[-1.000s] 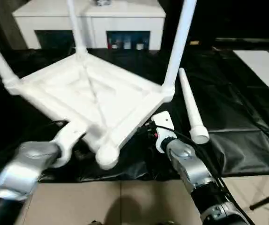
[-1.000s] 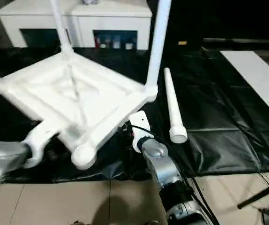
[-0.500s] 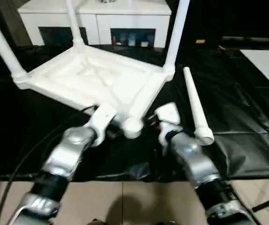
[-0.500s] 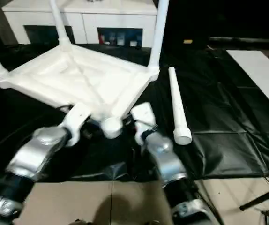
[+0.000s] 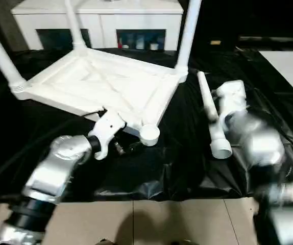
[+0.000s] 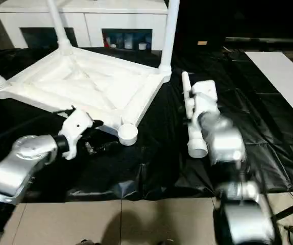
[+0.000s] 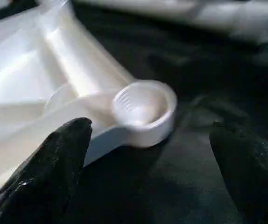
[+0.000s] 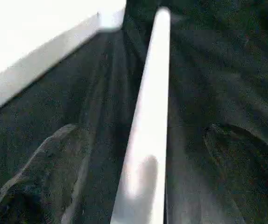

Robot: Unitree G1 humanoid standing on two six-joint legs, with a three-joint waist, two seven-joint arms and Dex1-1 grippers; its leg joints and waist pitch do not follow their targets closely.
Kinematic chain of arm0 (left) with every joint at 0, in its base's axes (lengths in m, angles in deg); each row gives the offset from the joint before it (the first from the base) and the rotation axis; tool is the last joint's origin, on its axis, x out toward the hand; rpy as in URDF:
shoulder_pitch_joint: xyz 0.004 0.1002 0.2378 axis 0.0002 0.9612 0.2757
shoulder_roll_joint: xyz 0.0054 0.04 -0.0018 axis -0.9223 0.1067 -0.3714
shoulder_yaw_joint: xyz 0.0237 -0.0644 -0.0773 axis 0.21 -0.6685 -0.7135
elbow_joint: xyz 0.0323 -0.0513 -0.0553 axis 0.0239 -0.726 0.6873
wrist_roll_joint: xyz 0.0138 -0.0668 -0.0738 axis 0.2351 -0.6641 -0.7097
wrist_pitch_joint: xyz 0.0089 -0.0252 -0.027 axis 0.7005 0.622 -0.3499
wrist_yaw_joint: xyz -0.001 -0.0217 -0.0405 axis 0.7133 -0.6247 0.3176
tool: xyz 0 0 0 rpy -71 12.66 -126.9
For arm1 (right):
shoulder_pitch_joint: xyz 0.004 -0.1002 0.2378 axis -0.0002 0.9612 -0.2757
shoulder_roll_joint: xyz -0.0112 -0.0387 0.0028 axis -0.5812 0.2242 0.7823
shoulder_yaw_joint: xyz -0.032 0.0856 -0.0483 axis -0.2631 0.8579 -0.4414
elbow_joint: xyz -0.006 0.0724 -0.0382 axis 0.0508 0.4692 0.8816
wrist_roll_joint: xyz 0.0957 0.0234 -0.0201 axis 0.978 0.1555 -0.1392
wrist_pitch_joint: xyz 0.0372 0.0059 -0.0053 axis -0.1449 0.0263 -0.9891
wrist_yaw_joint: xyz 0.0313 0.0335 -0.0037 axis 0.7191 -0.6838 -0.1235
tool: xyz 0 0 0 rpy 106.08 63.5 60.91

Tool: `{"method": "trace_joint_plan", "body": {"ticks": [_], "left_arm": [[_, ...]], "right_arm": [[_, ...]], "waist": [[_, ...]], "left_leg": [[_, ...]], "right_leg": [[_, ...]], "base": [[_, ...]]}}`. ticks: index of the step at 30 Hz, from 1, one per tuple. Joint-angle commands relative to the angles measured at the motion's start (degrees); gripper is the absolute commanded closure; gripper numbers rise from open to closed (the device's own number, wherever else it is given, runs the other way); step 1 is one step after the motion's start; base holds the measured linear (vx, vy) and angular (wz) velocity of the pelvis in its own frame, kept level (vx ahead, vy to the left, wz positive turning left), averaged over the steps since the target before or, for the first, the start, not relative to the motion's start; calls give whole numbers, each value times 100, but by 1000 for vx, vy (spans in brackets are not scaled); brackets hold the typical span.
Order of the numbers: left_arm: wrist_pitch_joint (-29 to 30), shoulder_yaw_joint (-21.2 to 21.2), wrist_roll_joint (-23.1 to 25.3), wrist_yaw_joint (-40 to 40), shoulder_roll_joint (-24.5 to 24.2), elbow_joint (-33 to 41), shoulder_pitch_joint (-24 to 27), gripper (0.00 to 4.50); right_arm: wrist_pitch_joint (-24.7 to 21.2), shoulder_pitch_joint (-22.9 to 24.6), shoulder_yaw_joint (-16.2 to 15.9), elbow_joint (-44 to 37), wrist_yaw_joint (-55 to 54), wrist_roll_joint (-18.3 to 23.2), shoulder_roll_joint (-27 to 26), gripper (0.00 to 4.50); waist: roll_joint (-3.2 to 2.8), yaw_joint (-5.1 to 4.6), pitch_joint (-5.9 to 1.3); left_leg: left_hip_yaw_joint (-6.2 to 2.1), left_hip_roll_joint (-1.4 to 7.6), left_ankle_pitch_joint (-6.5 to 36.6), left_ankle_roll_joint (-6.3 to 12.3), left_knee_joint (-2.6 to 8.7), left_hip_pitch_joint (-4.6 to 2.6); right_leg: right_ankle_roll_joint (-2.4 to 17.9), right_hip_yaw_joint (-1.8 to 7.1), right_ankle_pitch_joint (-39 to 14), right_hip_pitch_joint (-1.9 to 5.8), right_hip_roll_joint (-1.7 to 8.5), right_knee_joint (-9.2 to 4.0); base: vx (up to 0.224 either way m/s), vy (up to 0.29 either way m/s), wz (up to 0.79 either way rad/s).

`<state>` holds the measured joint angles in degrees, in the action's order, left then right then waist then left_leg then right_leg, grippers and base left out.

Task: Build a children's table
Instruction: Pick table leg

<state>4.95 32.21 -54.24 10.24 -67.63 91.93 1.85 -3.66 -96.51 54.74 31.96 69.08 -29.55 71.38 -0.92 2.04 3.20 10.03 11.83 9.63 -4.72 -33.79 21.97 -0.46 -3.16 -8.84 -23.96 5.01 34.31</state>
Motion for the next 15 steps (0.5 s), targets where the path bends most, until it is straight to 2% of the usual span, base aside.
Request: {"method": "trace_joint_plan", "body": {"ticks": [1, 2, 8, 10, 11, 14, 15], "left_arm": [[263, 5, -310, -309, -88, 422, -96, 0], [330, 34, -371, -380, -111, 514, -114, 0], [605, 168, -607, -639, -120, 929, -230, 0], [708, 185, -674, -700, -136, 1016, -276, 0], [751, 198, -684, -717, -164, 1052, -288, 0], [859, 215, -736, -750, -213, 1166, -299, 0], [897, 226, -767, -783, -236, 1215, -301, 0]], "right_arm": [[-609, -228, 30, 573, 414, 86, 115, 6], [-660, -301, 12, 753, 530, 116, 155, 6], [-828, -547, -233, 1676, 1351, 251, 319, 6], [-831, -619, -385, 1964, 1393, 117, 370, 6], [-835, -660, -437, 2075, 1421, 53, 383, 6], [-781, -751, -521, 2328, 1367, -91, 411, 31], [-758, -775, -515, 2390, 1369, -91, 418, 38]], "waist": [[-43, 8, -386], [-38, 5, -400], [-4, 26, -391], [2, 11, -372], [26, 9, -366], [3, 9, -358], [-3, 7, -357]], "left_leg": [[47, 29, 1487, -156, 371, -150], [33, 26, 1476, -166, 369, -128], [42, 27, 1481, -148, 348, -107], [35, 25, 1665, -186, 343, -105], [25, 24, 1688, -202, 349, -92], [29, 23, 1856, -247, 335, -129], [18, 24, 1869, -261, 339, -122]], "right_leg": [[1278, 178, -1114, 266, 145, -325], [1317, 172, -1101, 297, 155, -297], [1341, 165, -1252, 299, 167, -307], [1278, 161, -1642, 282, 179, -332], [1219, 155, -1809, 289, 183, -334], [1116, 157, -2152, 232, 181, -380], [1110, 153, -2165, 237, 178, -372]], "base": [[0, 0, 0], [0, 0, 0], [0, 0, 0], [0, 0, 0], [0, 0, 0], [0, 0, 0], [0, 0, 0]]}}
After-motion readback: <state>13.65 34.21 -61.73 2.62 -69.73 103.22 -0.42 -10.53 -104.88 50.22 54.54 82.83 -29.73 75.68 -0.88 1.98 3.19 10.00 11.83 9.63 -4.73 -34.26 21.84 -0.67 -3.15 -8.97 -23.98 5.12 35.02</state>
